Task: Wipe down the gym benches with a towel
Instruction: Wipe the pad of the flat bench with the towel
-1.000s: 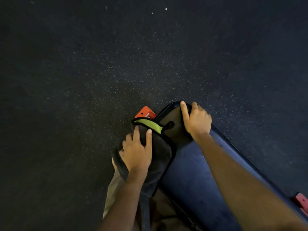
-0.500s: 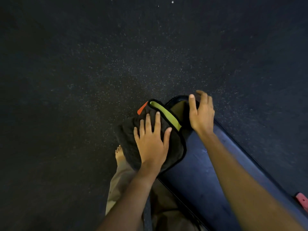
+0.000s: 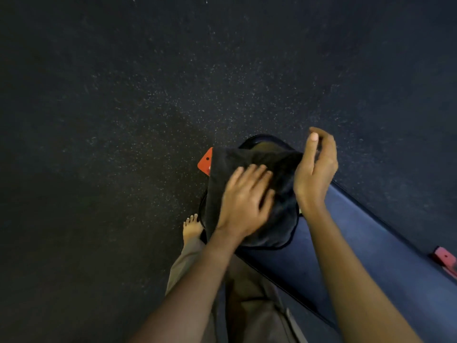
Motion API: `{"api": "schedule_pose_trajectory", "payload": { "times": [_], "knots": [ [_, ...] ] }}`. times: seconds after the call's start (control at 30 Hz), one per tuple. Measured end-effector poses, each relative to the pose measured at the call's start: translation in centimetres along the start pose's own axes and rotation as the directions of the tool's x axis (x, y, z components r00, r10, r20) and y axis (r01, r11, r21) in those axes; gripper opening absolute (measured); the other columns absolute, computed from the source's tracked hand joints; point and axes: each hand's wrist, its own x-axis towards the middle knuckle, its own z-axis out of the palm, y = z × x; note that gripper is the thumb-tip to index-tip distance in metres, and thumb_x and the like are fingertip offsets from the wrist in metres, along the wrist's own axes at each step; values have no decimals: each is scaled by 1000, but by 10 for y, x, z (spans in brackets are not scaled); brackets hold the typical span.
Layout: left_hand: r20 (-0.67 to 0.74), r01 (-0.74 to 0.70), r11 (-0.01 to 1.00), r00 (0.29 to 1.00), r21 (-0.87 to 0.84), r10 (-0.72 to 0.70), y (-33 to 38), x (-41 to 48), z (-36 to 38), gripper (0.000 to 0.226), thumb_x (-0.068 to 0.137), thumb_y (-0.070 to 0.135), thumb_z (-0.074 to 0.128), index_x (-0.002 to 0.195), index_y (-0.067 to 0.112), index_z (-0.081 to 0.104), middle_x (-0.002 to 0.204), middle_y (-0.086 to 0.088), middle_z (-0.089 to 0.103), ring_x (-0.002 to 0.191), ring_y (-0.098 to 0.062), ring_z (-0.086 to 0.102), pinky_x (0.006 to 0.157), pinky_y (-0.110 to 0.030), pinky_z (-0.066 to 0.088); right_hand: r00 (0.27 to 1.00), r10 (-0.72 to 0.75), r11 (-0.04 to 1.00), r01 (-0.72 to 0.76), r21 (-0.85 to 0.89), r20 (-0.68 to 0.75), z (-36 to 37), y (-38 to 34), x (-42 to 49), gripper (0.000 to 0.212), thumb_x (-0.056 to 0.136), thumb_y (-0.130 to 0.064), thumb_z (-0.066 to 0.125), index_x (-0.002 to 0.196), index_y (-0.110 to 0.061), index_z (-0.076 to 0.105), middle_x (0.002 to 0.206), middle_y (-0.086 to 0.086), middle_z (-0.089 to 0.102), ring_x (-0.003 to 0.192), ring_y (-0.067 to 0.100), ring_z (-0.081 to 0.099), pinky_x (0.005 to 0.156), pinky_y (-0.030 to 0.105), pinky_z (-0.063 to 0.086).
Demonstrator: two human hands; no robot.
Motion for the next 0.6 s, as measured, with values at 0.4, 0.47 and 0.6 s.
{"api": "schedule_pose_trajectory", "payload": {
  "times": [0.4, 0.47, 0.6],
  "knots": [
    [497, 777, 7, 409, -629, -765, -94, 2, -57, 58, 99, 54, 21, 132, 17, 52, 126, -7, 56, 113, -19, 52, 100, -37, 38, 777, -149, 530, 585, -614, 612, 89, 1, -117, 64, 84, -66, 43, 137, -32, 51, 159, 4, 23, 143, 51, 2, 100, 80, -3],
    [480, 806, 131, 464, -577, -745, -102, -1, -54, 56, 99, 52, 22, 128, 18, 55, 128, -9, 56, 113, -17, 51, 104, -37, 36, 663, -233, 483, 713, -507, 711, 74, 12, -132, 58, 86, -63, 43, 134, -33, 55, 157, 4, 28, 143, 50, 7, 101, 80, 3],
    [507, 807, 251, 544, -534, -669, -99, -1, -48, 53, 97, 56, 28, 119, 22, 62, 125, -7, 61, 118, -21, 54, 107, -44, 36, 380, -394, 301, 914, -273, 837, 55, 31, -115, 59, 86, -67, 40, 135, -36, 53, 154, 6, 35, 142, 48, 12, 101, 80, 0]
  ]
}}
